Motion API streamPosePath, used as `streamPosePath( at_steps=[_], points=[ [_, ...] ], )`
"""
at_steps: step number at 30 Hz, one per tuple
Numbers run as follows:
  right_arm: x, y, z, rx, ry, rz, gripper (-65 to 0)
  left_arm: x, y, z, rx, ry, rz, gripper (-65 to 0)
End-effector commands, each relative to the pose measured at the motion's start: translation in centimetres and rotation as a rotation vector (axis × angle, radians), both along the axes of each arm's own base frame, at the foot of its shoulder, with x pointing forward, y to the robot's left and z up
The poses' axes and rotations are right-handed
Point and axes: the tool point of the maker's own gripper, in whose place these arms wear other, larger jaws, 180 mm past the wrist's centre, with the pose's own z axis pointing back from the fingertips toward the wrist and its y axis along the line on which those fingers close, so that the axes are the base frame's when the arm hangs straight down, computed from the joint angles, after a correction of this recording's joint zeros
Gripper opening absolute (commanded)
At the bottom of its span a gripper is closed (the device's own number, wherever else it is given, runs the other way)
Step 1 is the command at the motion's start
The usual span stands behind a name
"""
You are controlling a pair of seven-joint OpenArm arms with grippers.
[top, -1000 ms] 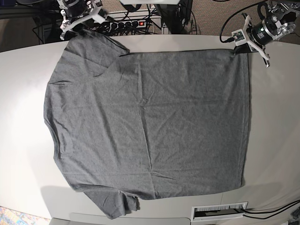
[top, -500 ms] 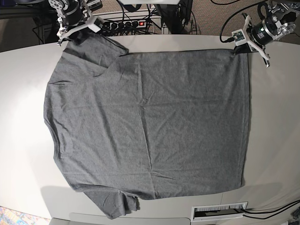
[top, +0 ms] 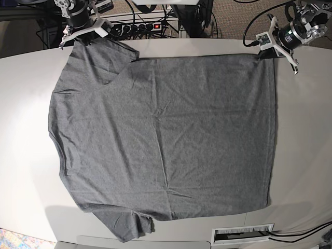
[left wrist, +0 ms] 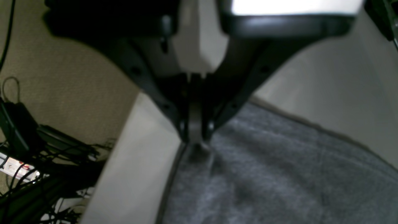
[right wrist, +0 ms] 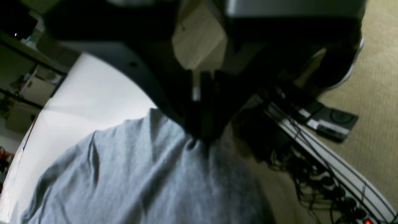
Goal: Fold the T-shirt properly
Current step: 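Reach the right gripper to the shirt's shoulder edge and grasp it, then pull the gripped shirt edge toward the robot with both grippers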
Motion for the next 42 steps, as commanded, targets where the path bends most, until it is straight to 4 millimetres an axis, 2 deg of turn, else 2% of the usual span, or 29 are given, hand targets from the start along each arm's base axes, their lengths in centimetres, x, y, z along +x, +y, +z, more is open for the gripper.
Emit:
streamPosePath(
  at_steps=[1,8,16,20,26,31,34,42],
  points=[
    [-0.7,-0.1,-0.6,0.014,0.047,0.003,-65.0,-1.4,0.8,-0.9,0.048,0.062,-0.021,-65.0],
    [-3.8,0.4,-0.3,0.011,0.111,0.004,-65.0,-1.4,0.8,-0.9,0.053,0.063,-0.019,-65.0],
    [-5.9,1.3,0.4,0.022,0.149,0.024,-65.0,-1.6,1.0,-1.0,0.062,0.069,-0.019,-65.0],
    [-5.4,1.0,1.1,-0.016,0.128,0.028,-65.0,-2.7,1.1,-1.2,0.067,0.095,-0.023,-65.0],
    [-3.2,1.7,3.6,-0.003,0.025,-0.006,-65.0,-4.4,1.9,-0.5,0.157,0.098,-0.117,-65.0],
    [-2.4,2.5,5.2,0.016,-0.012,-0.016,-65.0,-3.6,2.4,0.9,0.224,0.039,-0.102,-65.0],
    [-2.5,2.7,6.1,0.011,-0.017,-0.022,-65.0,-3.5,2.3,1.3,0.248,0.035,-0.099,-65.0],
    [-1.8,2.8,9.2,-0.054,-0.142,0.019,-65.0,-2.0,0.4,3.8,0.263,-0.036,-0.11,-65.0]
  ],
)
